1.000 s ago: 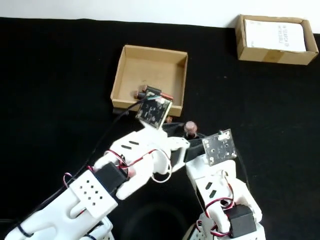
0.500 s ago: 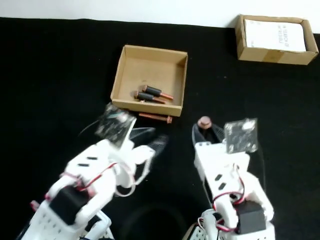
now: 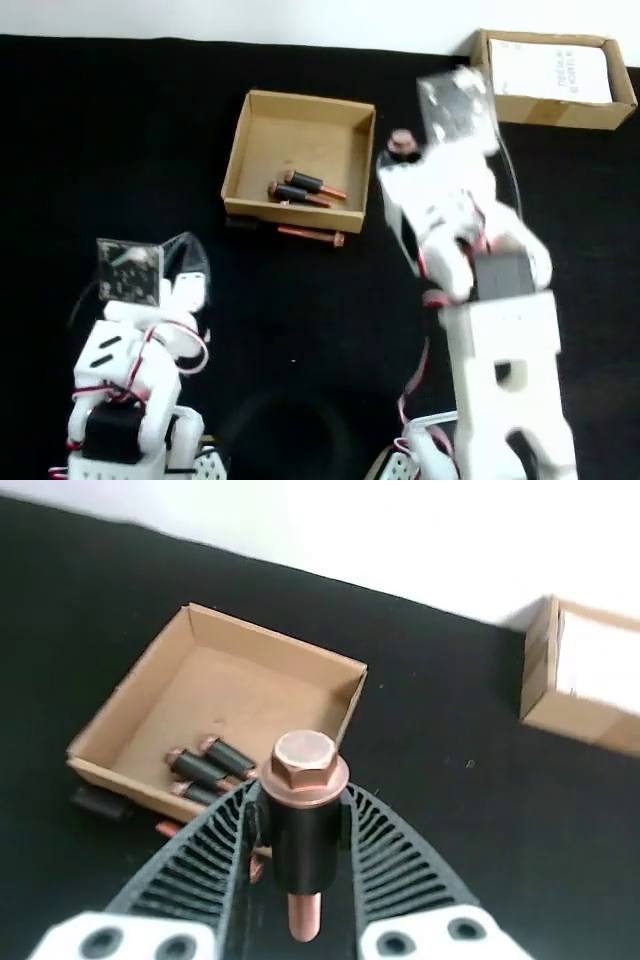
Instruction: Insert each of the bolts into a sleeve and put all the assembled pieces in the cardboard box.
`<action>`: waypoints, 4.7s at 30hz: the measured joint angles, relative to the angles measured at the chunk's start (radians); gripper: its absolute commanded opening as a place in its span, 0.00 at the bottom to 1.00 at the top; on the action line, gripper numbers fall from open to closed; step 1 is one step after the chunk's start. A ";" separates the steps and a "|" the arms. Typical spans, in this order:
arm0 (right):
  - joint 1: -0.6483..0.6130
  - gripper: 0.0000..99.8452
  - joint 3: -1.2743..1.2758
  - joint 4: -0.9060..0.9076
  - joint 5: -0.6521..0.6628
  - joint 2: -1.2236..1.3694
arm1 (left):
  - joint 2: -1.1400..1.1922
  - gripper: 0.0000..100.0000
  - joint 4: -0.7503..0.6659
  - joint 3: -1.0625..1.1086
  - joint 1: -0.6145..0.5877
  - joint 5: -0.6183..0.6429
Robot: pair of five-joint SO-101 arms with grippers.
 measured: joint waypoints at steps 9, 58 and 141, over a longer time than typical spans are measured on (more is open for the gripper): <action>-0.066 0.01 -0.315 -0.002 0.301 0.508 | 0.000 0.01 -0.166 0.313 -0.256 0.192; -0.532 0.16 -1.415 0.760 0.318 1.396 | 0.000 0.01 -0.178 0.327 -0.331 0.324; -0.129 0.01 -0.838 0.763 0.032 0.272 | -0.009 0.01 -0.098 0.328 -0.299 0.325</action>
